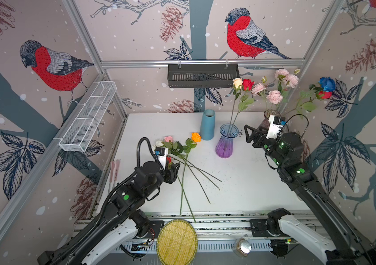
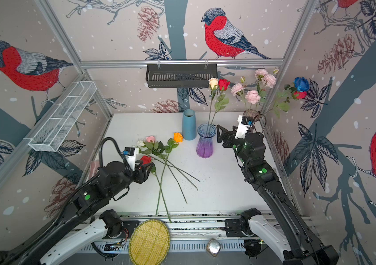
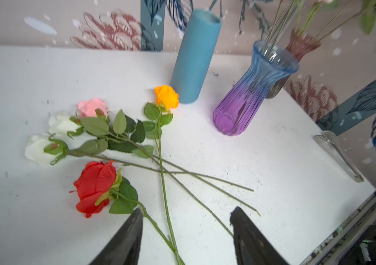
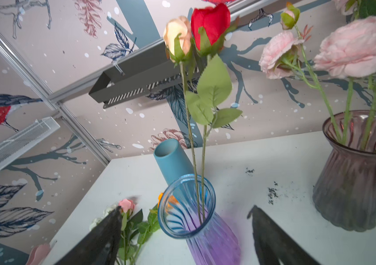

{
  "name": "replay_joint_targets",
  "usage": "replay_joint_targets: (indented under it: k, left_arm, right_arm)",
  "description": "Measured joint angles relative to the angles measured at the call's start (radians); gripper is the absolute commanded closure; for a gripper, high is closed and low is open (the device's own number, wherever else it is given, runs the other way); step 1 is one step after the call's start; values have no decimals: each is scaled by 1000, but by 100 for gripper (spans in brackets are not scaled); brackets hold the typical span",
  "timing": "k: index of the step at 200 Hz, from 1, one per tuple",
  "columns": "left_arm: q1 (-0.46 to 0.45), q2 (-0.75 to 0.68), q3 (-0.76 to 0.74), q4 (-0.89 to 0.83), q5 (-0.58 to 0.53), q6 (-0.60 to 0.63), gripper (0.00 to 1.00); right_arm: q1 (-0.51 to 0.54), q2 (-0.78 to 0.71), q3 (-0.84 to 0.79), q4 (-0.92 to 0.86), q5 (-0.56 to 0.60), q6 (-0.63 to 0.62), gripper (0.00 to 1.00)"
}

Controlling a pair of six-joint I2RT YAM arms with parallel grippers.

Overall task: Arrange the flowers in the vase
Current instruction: 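Open and withdraw the right gripper while the left gripper reaches the rose stems, then grasp the pink rose stem with the left gripper and lift it upright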

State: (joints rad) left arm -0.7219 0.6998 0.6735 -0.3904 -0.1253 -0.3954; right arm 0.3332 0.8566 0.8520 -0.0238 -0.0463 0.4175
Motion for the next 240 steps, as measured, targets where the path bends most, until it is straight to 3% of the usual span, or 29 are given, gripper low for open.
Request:
replay_joint_targets:
  k: [34, 55, 75, 137, 158, 170, 240]
  left_arm:
    - [2, 197, -55, 69, 80, -51, 43]
    - [11, 319, -62, 106, 109, -78, 54]
    - [21, 423, -53, 143, 126, -91, 55]
    - [66, 703, 94, 168, 100, -93, 56]
    - [71, 798, 153, 169, 105, -77, 64]
    - [77, 844, 178, 166, 104, -77, 68]
    - [91, 999, 271, 161, 118, -87, 68]
  right_arm:
    - [-1, -109, -109, -36, -10, -10, 11]
    - [-4, -169, -156, -57, -10, -29, 9]
    - [-8, -211, -195, -64, -12, -32, 10]
    - [-10, -277, -287, -80, -57, -28, 9]
    - [-11, -304, -310, -78, -59, -28, 9]
    - [-11, -315, -314, -79, -61, -28, 9]
    - [1, -340, -312, -80, -52, -32, 8]
